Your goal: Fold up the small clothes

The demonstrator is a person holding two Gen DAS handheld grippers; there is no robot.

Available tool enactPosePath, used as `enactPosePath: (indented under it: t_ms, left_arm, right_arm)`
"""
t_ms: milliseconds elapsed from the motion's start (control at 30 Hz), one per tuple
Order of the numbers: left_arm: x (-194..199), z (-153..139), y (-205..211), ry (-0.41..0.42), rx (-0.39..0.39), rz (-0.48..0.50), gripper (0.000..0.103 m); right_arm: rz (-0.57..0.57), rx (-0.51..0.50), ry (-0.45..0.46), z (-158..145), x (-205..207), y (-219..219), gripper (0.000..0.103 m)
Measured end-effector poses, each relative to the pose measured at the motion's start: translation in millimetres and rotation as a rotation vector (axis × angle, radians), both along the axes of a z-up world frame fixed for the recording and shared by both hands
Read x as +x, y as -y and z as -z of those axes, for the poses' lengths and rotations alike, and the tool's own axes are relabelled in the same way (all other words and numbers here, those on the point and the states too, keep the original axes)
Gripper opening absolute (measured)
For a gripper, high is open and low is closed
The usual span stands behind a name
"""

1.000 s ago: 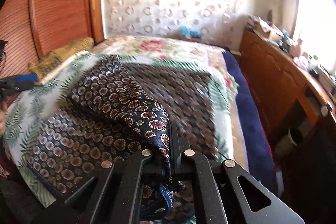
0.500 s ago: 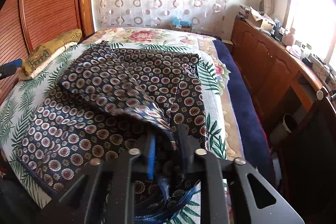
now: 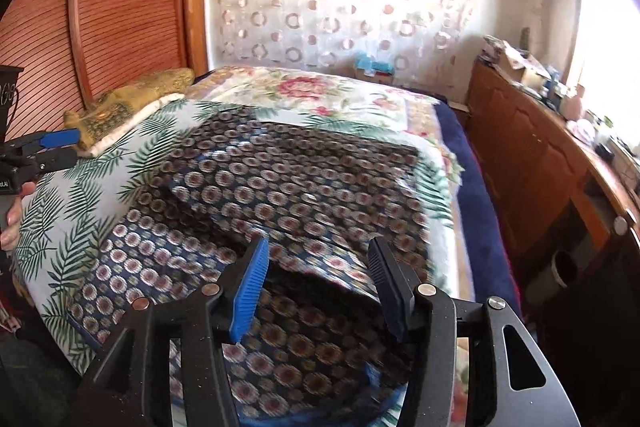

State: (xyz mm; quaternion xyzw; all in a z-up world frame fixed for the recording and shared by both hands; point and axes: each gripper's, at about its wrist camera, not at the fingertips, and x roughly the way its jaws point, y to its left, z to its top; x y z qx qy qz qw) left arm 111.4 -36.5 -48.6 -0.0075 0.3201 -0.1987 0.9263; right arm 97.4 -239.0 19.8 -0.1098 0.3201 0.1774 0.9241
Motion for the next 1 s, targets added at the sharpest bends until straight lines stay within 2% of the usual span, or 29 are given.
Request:
enactPosePath:
  t_ms: [233,433,533,700,733,800,867,1000]
  left_arm:
    - [0,2,0,-0.006,-0.003,0.004,0.088]
    - [-1,5,-3,-0.012,-0.011,0.001,0.088]
    - [-1,8,-4,-0.019,-0.017,0.001,0.088]
    - [-1,10,-2,-0.027,-0.019,0.007,0.088]
    - [-1,11,-2,-0.028,-0.019,0.009,0.088]
    - [-2,11,-1,-0.029,-0.019,0.012,0.088]
    - [-2,11,0,-0.03,-0.018,0.014,0.088]
    - [-3,12,1,-0.033,-0.02,0.017,0.088]
  right_arm:
    - [-0.148,-0.03,-0.088,21,39,-50,0.055]
    - [-0.232,-0.127,-0.163,43,69,-82,0.055]
    - [-0.245,-0.187,-0.166,51,81,-91,0.055]
    - [-0.245,-0.189,-0.156,54,93,-94,0.054]
    - [-0.245,-0.183,-0.152,54,91,-94,0.052]
    - [-0.25,-0.154,-0.149,54,92,-90,0.022]
    - [-0.242,-0.111,-0.144,51,90,-78,0.008]
    - [-0.186,0.0,-0.109,33,96,-52,0.005]
